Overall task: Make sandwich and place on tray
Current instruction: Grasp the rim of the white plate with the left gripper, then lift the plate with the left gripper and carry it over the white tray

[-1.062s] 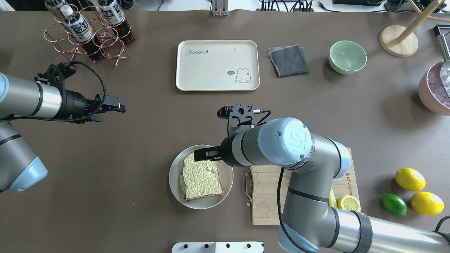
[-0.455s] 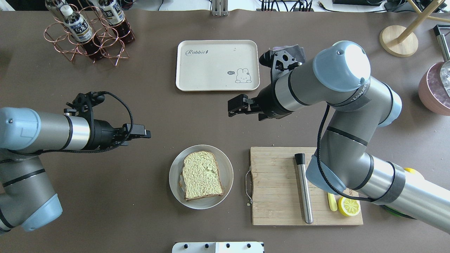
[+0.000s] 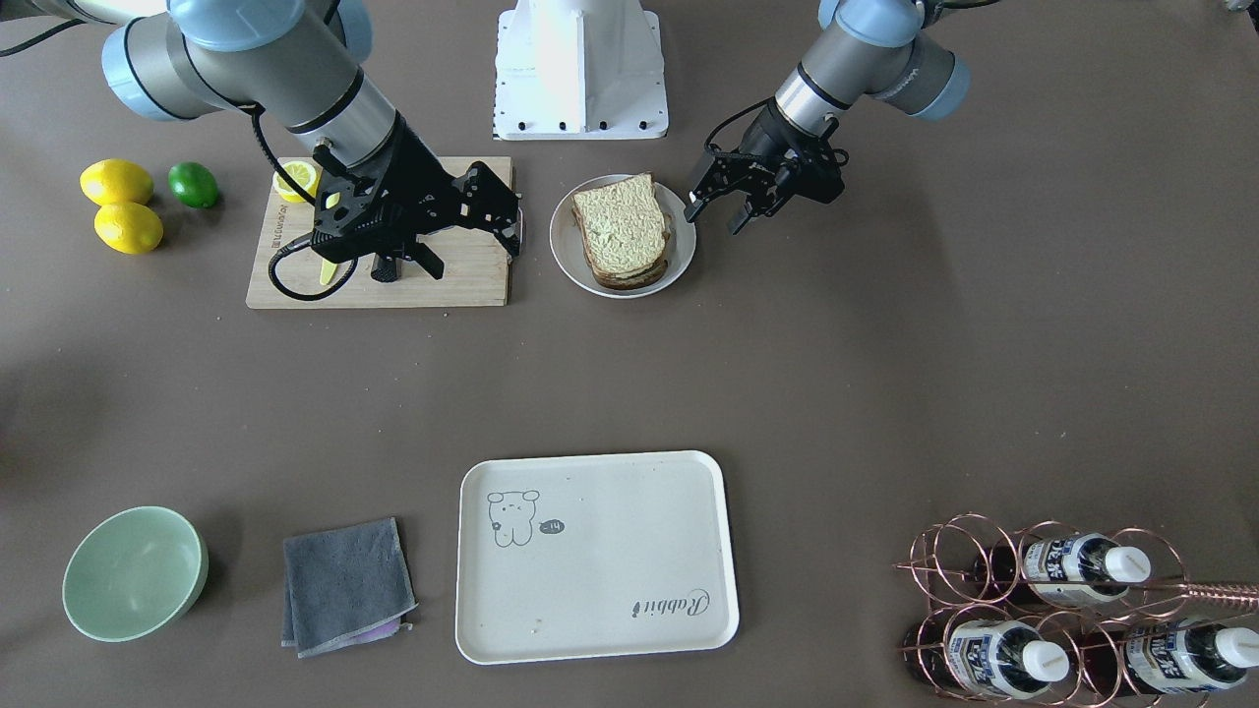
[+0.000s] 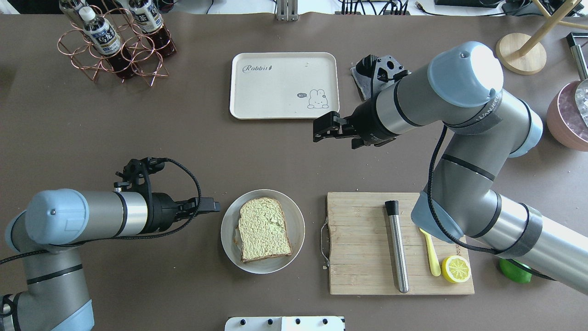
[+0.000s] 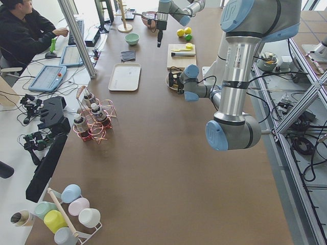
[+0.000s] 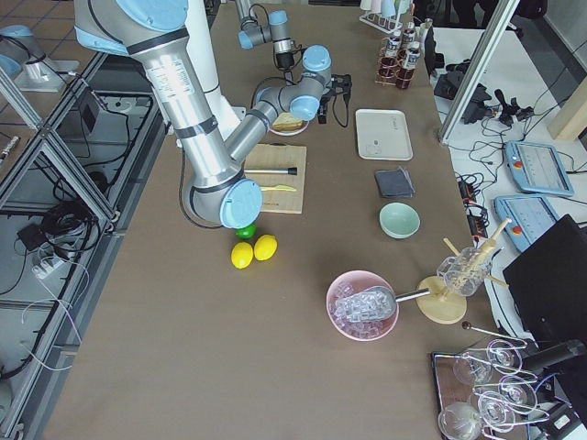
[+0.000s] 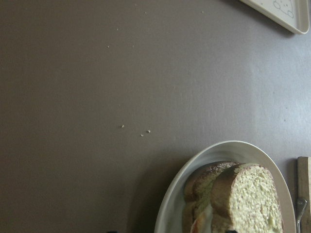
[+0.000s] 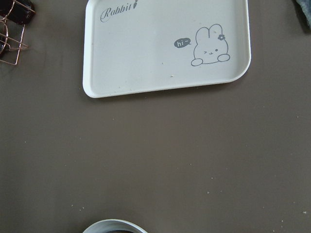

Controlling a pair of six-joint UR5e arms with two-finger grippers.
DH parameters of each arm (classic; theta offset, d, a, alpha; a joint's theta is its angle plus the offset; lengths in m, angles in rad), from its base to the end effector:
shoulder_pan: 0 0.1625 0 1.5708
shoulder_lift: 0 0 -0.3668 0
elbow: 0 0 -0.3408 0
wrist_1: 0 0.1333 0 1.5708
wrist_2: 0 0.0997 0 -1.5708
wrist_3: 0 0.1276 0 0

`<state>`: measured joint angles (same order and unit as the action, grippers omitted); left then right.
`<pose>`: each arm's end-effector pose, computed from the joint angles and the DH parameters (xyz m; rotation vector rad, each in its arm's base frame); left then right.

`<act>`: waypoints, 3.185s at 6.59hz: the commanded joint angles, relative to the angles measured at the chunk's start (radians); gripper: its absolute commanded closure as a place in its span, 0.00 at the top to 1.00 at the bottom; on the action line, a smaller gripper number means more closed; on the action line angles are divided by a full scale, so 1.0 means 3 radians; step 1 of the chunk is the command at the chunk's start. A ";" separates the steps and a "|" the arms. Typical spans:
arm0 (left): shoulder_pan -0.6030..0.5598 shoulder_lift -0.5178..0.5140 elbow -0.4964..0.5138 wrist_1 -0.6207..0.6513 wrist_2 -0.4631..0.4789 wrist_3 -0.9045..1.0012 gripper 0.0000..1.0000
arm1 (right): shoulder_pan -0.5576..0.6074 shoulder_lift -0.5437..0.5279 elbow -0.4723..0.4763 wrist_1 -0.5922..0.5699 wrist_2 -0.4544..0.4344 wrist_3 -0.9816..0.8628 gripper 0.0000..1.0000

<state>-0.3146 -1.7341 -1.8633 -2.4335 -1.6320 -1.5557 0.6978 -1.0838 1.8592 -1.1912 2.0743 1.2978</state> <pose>0.4498 -0.2783 0.3097 0.1653 1.3117 -0.2143 -0.3811 -0.4132 0.2020 0.1321 -1.2023 0.0811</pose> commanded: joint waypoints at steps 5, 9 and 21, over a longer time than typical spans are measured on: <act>0.0133 -0.0130 0.0238 0.0007 0.0107 -0.0020 0.57 | 0.0031 -0.0018 -0.0010 0.0003 0.0070 0.0000 1.00; 0.0154 -0.0176 0.0280 0.0007 0.0107 -0.0045 0.00 | 0.0041 -0.0018 -0.0020 0.0003 0.0065 0.0000 1.00; -0.1042 -0.1795 0.1453 0.0933 -0.0125 -0.1901 0.00 | 0.0102 -0.0028 -0.0015 0.0008 0.0070 -0.0010 1.00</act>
<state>-0.6041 -2.2047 -1.5255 -2.1459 -1.7195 -2.0967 0.7228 -1.0922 1.8559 -1.1860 2.0954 1.2947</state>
